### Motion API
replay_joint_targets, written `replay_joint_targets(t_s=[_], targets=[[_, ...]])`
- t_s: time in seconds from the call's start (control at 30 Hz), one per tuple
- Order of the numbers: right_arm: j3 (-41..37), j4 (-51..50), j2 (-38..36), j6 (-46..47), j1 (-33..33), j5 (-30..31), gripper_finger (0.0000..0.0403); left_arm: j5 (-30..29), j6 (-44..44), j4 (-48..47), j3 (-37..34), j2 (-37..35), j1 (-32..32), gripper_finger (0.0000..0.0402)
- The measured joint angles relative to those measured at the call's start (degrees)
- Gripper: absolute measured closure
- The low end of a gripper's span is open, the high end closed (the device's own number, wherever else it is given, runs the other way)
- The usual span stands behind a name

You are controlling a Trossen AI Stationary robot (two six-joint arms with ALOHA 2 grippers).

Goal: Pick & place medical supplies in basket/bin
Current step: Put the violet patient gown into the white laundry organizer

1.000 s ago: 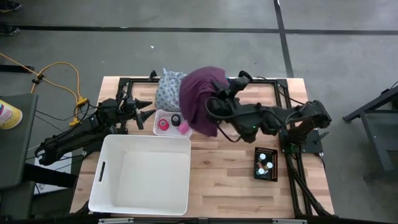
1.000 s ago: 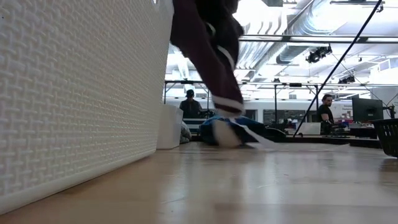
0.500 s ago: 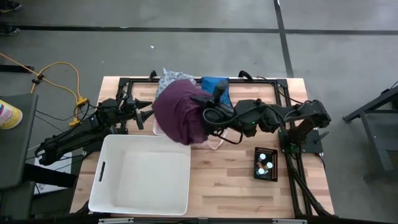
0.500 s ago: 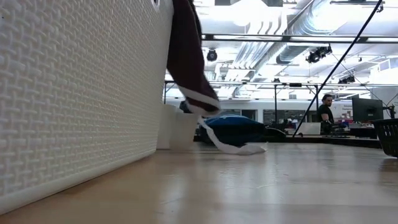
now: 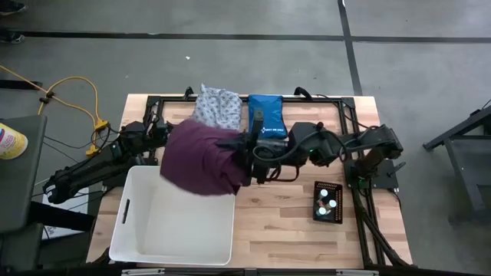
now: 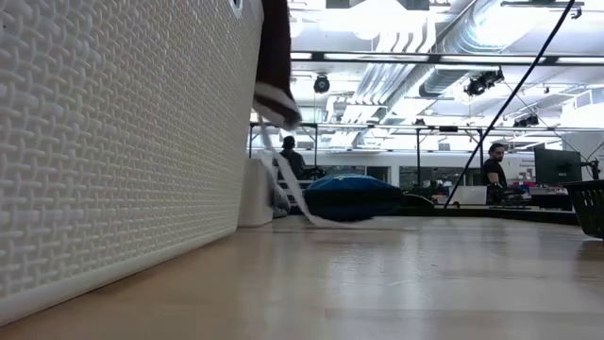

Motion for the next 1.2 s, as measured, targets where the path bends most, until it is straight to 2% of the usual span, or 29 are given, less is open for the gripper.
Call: replay_joint_targets(t_s=[0.47,0.63,0.77,0.9,1.03,1.2], targets=[[0.0,24.1,5.1,3.6,0.1,-17.2,0.0400,0.0,0.0,0.0,0.0,0.0,0.0,0.0161],[0.0,30.5,5.3,7.0,-0.5,-21.3,0.0400,0.0,0.0,0.0,0.0,0.0,0.0,0.0161],[0.0,30.3,5.3,12.0,-1.5,-22.3,0.0400,0.0,0.0,0.0,0.0,0.0,0.0,0.0161],[0.0,24.4,5.4,16.6,-2.3,-22.3,0.0400,0.0,0.0,0.0,0.0,0.0,0.0,0.0161],[0.0,22.2,7.9,22.0,-3.3,-22.7,0.0400,0.0,0.0,0.0,0.0,0.0,0.0,0.0161],[0.0,24.7,12.5,26.7,-4.8,-26.0,0.0400,0.0,0.0,0.0,0.0,0.0,0.0,0.0161]])
